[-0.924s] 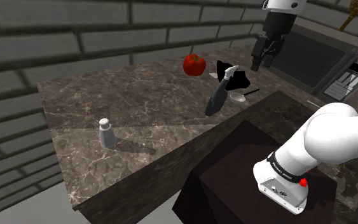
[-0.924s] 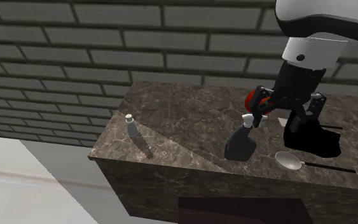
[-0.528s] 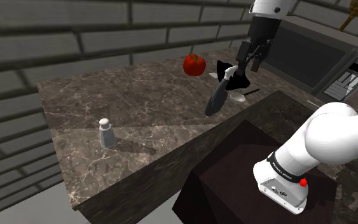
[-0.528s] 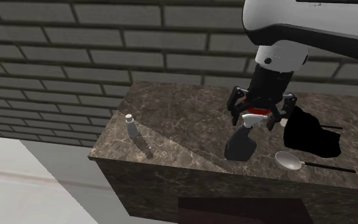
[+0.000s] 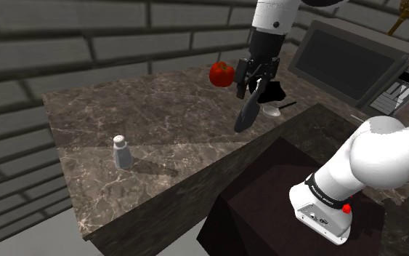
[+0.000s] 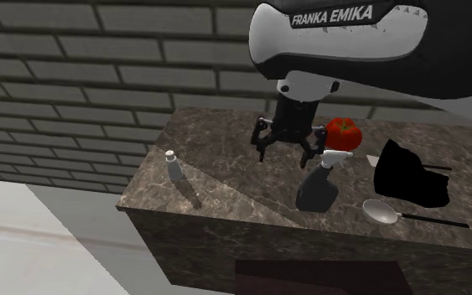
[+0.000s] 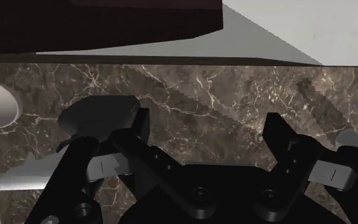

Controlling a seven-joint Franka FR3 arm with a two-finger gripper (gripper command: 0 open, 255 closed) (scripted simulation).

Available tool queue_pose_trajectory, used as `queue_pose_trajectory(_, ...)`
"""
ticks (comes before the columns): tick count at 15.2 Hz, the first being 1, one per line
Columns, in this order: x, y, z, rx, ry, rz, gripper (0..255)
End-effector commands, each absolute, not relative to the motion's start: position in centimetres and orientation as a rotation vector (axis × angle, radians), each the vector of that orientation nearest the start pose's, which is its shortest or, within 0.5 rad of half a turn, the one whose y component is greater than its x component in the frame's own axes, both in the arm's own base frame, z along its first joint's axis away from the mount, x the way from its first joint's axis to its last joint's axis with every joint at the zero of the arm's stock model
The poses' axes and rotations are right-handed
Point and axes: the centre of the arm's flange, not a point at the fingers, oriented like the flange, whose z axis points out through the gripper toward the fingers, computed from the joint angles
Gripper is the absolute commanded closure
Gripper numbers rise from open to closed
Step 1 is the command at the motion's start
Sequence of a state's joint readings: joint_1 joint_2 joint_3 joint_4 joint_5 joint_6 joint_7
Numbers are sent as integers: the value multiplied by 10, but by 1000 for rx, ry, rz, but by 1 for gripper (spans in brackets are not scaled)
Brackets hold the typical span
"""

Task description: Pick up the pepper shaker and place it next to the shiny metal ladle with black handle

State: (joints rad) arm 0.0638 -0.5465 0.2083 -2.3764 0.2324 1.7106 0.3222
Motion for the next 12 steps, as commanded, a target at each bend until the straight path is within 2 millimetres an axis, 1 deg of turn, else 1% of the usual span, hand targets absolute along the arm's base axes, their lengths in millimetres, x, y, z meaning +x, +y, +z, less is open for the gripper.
queue_pose_trajectory(1, 368, 151, 498, -3042, 213, 227, 0)
queue_pose_trajectory(12, 427, 273, 456, -3034, 252, 188, 0)
